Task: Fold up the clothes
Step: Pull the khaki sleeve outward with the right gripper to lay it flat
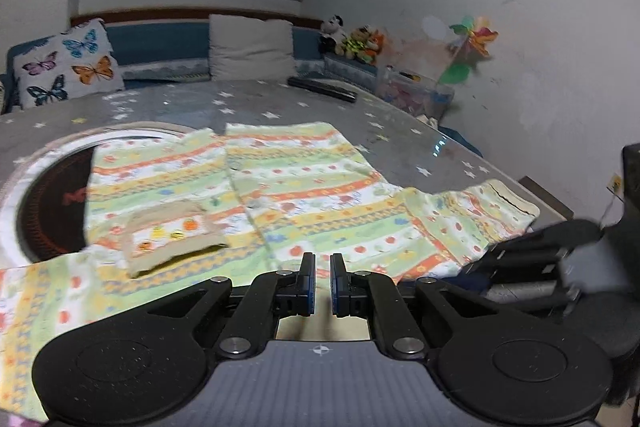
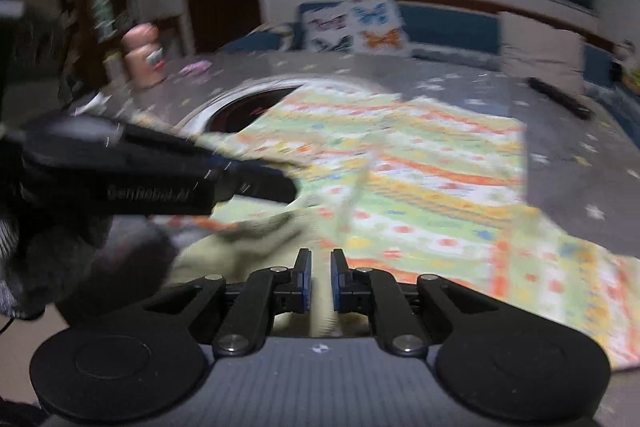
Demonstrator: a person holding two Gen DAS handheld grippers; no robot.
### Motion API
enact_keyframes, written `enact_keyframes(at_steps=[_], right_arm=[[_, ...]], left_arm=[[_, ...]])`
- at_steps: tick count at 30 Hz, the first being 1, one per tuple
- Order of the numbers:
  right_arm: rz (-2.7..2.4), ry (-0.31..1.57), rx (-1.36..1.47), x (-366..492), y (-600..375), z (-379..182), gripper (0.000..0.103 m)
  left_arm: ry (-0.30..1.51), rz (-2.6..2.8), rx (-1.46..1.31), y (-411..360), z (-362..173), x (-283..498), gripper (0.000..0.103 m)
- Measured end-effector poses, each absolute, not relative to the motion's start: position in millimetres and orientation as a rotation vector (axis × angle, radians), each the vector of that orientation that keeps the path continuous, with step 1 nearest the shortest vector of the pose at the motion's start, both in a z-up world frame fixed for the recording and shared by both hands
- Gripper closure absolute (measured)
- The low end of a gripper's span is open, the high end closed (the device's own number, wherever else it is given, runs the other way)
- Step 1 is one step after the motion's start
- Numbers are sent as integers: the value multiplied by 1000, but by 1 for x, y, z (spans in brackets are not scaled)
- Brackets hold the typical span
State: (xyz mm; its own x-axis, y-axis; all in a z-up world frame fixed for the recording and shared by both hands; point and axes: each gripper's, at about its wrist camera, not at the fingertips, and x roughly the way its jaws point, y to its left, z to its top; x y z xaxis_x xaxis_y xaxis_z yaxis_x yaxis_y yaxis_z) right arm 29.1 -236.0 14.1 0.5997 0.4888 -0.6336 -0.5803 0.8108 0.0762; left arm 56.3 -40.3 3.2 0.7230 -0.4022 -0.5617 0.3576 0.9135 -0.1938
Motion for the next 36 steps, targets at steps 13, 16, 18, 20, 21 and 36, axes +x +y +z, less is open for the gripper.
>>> enact_keyframes(at_steps=[13,16,18,20,21,36], right_arm=[[127,687,-26,93,-361,-7,91],[58,675,2,108,-384,-10,87],[38,667,35,113,-398,-9,87],[9,671,29,120,-406,-8,87],[0,679,19,123,-409,-10,87],[-104,629,17,131,-434,-9,83]], left_arm=[[702,-466,0,-62,-20,49,95],[702,-466,5,-62,-20,49,95],[704,-465,6,-62,-20,49,95],[705,-464,7,-62,-20,50,95],[705,-464,8,-62,-20,50,95],[692,-470,29,-62,-22,45,94]])
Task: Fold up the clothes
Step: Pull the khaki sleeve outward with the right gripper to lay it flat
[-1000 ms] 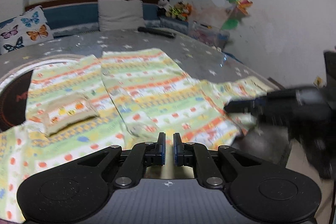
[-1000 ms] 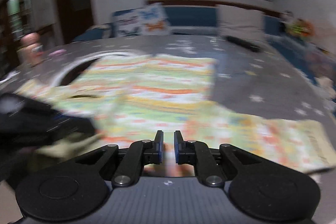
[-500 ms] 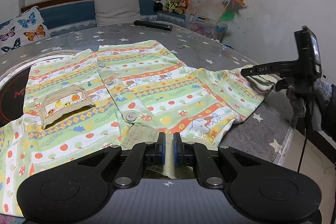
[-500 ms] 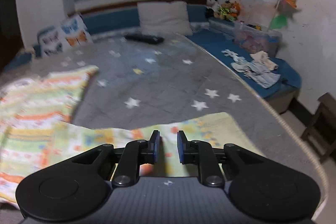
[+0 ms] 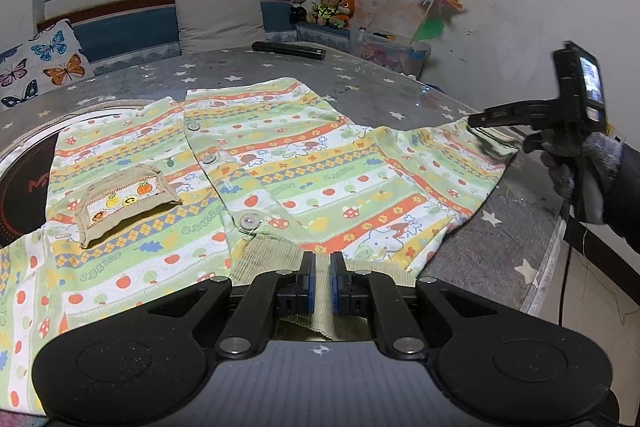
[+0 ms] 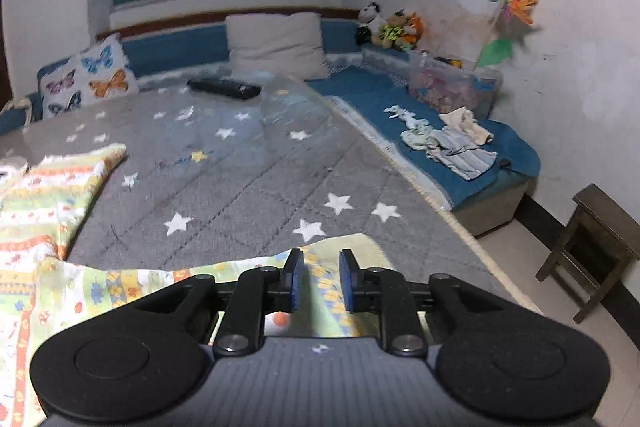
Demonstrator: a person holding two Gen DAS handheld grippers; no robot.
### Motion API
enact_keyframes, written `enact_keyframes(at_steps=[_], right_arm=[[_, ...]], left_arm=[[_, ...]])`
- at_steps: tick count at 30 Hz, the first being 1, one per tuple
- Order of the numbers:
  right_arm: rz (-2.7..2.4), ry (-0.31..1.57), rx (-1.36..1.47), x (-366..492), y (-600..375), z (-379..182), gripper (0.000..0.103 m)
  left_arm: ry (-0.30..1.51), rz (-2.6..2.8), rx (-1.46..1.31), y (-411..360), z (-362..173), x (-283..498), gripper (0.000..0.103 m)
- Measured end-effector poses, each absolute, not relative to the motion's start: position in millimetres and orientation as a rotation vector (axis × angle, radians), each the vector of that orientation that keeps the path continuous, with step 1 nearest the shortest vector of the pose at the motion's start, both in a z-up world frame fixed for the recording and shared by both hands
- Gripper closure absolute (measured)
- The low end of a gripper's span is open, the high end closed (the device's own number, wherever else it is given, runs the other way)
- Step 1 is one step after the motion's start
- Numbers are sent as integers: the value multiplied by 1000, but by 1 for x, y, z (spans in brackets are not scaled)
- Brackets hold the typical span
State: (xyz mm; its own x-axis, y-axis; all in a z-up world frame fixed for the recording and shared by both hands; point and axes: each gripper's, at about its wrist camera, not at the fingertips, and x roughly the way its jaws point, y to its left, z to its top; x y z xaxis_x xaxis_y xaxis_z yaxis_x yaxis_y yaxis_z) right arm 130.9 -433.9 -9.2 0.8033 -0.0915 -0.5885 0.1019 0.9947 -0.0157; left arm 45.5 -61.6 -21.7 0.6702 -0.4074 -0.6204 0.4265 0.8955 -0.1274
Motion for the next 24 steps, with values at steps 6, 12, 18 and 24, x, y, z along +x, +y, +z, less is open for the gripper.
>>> enact_keyframes(at_steps=[6,12,18,24], right_arm=[[-76,644,35,94,-437,-12,79],[-124,609,44,78,-446,-12,77],[-188,631,65,83,-459,-14,72],[-193,628,107,86,-468,-14,64]], left_arm=[[688,-473,33,-62,-22,45,94],[689,-469,33,-62,-22,44,94],[689,-464,33,-62,-22,44,94],[689,-460,39,-64,-21,43,92]])
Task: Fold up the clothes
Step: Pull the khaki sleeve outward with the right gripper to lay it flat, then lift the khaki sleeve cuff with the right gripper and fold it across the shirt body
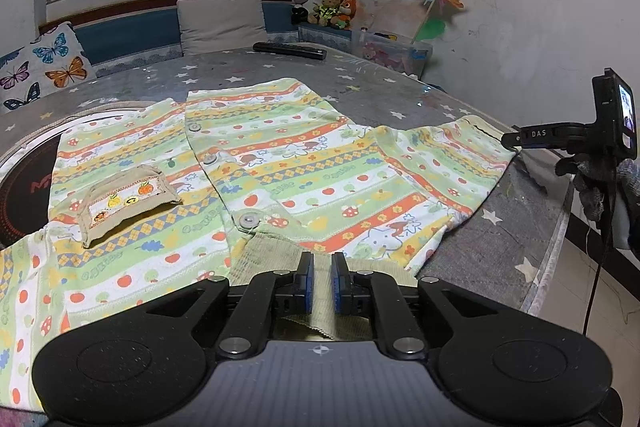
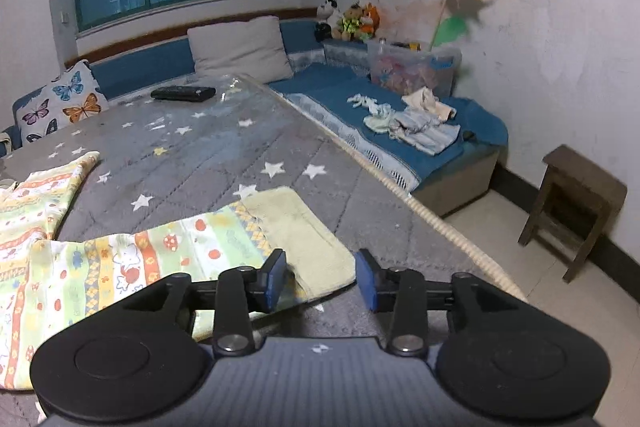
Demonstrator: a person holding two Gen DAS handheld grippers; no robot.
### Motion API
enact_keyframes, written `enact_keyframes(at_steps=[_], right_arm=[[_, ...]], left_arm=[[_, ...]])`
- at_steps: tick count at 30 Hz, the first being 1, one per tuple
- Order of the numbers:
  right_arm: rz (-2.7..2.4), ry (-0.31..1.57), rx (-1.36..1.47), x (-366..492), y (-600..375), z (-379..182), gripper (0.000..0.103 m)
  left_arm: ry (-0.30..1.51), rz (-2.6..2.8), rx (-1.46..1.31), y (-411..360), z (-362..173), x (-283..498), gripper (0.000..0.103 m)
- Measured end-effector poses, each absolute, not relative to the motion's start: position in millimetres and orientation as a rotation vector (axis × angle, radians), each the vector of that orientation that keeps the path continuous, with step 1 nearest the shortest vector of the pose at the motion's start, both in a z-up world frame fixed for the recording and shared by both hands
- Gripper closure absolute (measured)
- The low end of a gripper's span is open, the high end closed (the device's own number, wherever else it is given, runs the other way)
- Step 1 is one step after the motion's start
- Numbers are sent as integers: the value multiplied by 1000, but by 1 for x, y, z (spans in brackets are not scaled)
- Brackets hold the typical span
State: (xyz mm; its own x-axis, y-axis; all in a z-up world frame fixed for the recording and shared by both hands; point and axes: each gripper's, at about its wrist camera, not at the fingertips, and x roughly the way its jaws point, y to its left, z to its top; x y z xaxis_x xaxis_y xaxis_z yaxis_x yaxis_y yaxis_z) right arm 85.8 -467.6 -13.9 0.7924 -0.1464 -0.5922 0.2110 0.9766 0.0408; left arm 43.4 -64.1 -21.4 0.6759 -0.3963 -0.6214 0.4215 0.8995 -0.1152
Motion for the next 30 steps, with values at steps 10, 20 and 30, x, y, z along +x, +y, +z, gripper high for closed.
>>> enact_keyframes(at_steps=[10,20,30], right_arm=[[-210,619,76,91,-460,-19,60],[-155,601,136,83,-455,1,97],[137,477,158,65,-395,85,97]], left_arm=[[689,-460,45,-67,-21,42,87],[689,-451,40,-67,-19,42,82],[653,-409,6,-50,-12,33,62]])
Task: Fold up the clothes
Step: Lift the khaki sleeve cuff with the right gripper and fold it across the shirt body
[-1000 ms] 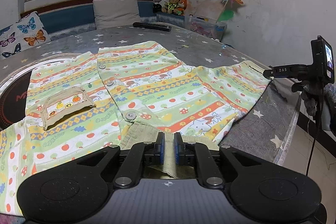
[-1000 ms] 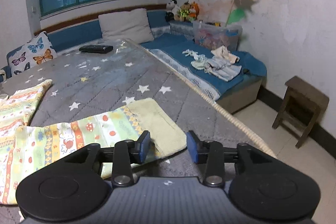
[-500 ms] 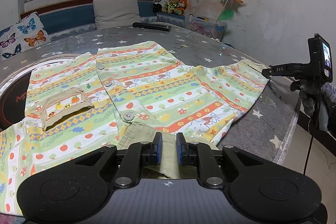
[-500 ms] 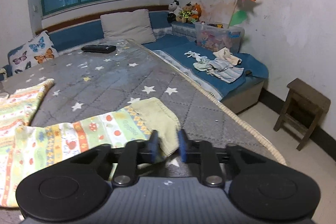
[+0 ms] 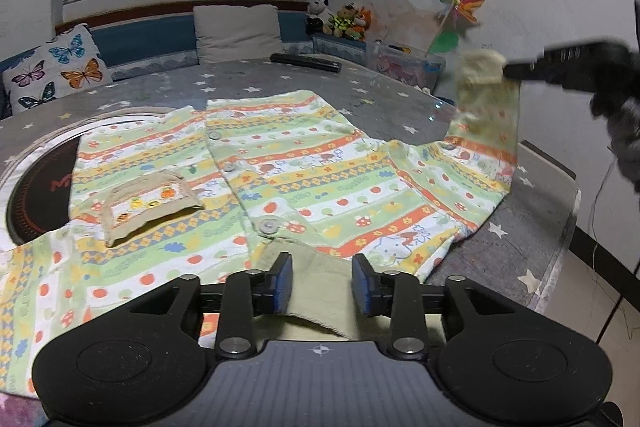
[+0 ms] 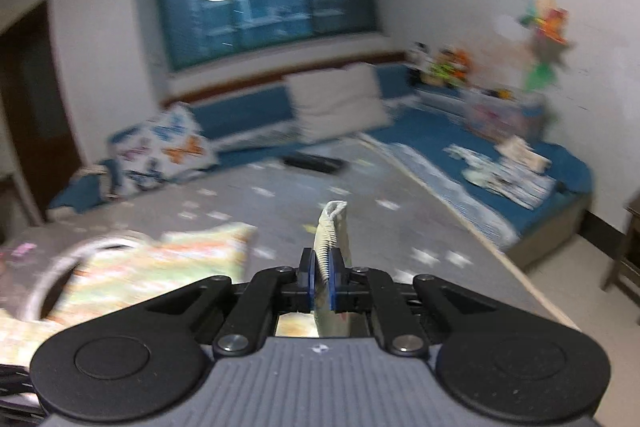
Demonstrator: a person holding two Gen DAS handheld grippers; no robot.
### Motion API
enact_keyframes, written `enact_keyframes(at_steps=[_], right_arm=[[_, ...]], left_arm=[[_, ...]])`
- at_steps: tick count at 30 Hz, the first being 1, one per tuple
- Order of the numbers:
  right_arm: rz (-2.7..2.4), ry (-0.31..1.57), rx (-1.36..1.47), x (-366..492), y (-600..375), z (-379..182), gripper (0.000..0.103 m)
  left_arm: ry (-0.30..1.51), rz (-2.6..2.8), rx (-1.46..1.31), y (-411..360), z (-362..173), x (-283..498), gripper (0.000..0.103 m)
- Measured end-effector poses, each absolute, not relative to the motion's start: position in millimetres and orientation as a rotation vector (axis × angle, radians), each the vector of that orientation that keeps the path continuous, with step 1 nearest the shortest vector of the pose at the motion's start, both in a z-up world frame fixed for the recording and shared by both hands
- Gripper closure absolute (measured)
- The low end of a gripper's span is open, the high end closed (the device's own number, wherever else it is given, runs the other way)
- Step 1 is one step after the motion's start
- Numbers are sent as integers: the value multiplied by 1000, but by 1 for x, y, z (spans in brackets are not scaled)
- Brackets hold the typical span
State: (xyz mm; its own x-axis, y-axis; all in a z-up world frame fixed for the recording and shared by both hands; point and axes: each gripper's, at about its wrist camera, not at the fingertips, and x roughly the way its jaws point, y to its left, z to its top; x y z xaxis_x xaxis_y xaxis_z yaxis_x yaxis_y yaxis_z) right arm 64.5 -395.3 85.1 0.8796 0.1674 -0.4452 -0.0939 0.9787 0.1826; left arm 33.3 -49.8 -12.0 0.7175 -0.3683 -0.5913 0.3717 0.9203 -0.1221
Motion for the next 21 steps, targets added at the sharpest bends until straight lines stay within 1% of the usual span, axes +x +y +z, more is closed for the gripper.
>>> enact_keyframes(at_steps=[2,6,11,18,21], right_arm=[[203,462,150,65,-376,98,97],[327,439,126,65,-332,118,97],[485,438,82,69,-266,130,97],[631,518,6,75,-185,107,97],[673,557,0,74,-170,97,94]], left_arm=[[642,-395,-7,-43,-11,30,57],[624,-369,-35,-28,-8,24,53],[614,-332,-66,-8,-9,15,49],[615,-277,-101,17,-13,4,47],[617,-261,-107,23,-14,1,47]])
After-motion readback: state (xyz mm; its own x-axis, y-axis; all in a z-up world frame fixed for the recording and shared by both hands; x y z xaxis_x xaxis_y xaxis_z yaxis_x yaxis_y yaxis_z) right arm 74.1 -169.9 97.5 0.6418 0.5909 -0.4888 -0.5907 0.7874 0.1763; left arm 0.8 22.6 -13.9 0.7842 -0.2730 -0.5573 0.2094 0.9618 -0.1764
